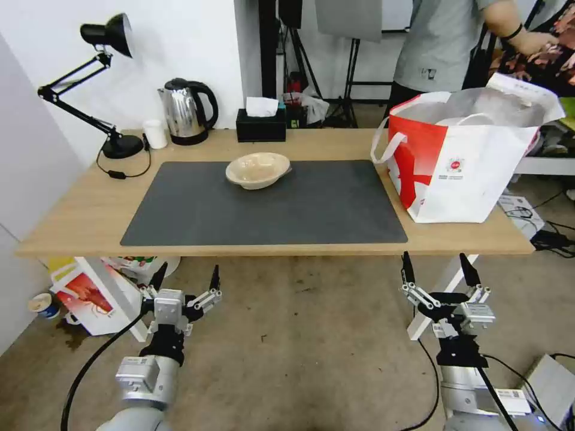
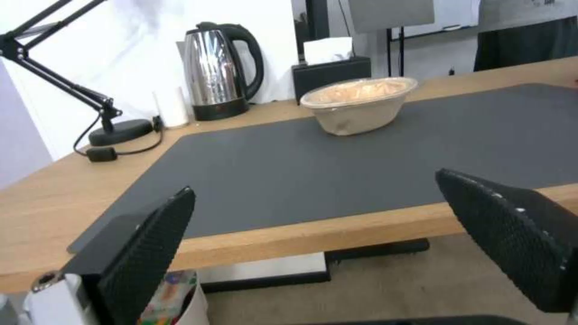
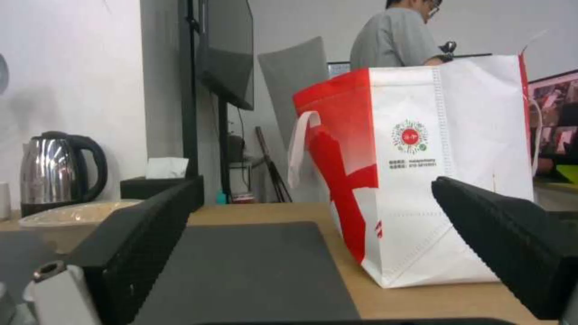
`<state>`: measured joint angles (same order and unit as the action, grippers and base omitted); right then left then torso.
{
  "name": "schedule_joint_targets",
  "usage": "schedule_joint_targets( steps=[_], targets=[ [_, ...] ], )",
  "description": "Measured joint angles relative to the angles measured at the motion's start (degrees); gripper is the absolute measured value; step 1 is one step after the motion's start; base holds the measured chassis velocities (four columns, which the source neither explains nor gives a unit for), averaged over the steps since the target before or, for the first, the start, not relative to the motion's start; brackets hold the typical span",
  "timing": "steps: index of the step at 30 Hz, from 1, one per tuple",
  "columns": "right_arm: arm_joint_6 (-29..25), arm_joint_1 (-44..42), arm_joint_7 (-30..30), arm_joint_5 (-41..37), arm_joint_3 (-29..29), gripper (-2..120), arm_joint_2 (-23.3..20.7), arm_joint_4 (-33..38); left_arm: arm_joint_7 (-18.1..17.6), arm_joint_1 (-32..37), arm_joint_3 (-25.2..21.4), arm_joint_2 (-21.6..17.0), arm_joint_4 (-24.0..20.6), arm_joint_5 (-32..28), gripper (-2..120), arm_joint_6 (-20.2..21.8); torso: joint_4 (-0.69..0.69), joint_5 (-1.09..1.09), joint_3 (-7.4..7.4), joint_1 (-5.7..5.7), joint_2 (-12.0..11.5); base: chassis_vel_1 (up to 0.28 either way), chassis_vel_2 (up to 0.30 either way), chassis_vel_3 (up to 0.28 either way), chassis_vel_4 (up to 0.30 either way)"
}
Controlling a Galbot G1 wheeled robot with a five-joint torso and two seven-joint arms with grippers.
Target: Pick up the trash from the table and place it into the takeout bag.
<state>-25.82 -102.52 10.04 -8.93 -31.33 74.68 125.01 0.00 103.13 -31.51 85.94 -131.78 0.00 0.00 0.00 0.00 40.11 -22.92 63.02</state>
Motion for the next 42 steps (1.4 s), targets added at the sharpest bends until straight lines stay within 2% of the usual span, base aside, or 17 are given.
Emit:
schedule_joint_targets(
  steps=[28,31,33,37,38,41,42],
  targets=[
    [0.0,0.0,0.0,0.0,0.0,100,0.0,0.0,0.4,-0.2,-0.3,0.0,0.3,-0.1,100,-0.4,0.0,0.0,0.0,0.0,0.0,0.0,0.0,0.0,0.0],
    [0.0,0.0,0.0,0.0,0.0,100,0.0,0.0,3.5,-1.7,-2.8,0.3,2.8,-1.6,100,-3.1,-0.01,-0.02,0.0,0.0,0.0,0.0,0.0,0.0,0.0],
    [0.0,0.0,0.0,0.0,0.0,100,0.0,0.0,3.9,-1.9,-2.9,0.4,2.9,-1.7,100,-3.4,0.0,-0.01,0.0,0.0,0.0,0.0,0.0,0.0,0.0],
    [0.0,0.0,0.0,0.0,0.0,100,0.0,0.0,9.5,-4.3,-7.1,0.9,7.1,-4.5,100,-8.4,0.0,0.0,0.0,0.0,0.0,0.0,0.0,0.0,0.0],
    [0.0,0.0,0.0,0.0,0.0,100,0.0,0.0,9.5,-4.3,-7.1,0.9,7.1,-4.5,100,-8.4,0.0,0.0,0.0,0.0,0.0,0.0,0.0,0.0,0.0],
    [0.0,0.0,0.0,0.0,0.0,100,0.0,0.0,14.8,-6.6,-10.9,1.5,10.9,-7.3,100,-13.0,0.0,-0.01,0.0,0.0,0.0,0.0,0.0,0.0,0.0],
    [0.0,0.0,0.0,0.0,0.0,100,0.0,0.0,14.8,-6.6,-10.9,1.5,10.9,-7.3,100,-13.0,0.0,-0.01,0.0,0.0,0.0,0.0,0.0,0.0,0.0]
  ],
)
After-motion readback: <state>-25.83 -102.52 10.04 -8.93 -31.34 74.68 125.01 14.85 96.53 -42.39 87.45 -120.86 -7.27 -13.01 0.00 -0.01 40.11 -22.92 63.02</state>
